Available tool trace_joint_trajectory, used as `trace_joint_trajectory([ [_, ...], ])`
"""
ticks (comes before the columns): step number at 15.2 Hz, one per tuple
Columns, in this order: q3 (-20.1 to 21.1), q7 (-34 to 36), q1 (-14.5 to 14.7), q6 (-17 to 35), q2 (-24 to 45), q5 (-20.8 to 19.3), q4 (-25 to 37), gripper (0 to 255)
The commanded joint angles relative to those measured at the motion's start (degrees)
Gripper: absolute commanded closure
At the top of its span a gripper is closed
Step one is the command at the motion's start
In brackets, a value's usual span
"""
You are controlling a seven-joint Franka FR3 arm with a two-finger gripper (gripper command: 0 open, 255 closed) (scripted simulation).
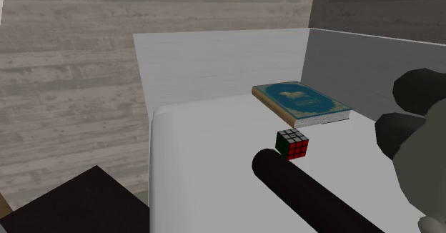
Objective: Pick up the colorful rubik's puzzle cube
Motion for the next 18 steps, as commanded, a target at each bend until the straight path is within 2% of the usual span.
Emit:
trace_joint_trajectory([
  [1,0.0,0.0,0.0,0.0,0.0,0.0,0.0,0],
  [9,-3.7,0.0,-3.2,11.2,11.5,-1.4,-2.0,0],
  [18,-8.0,-0.3,-6.3,22.2,27.3,-1.5,0.3,0],
])
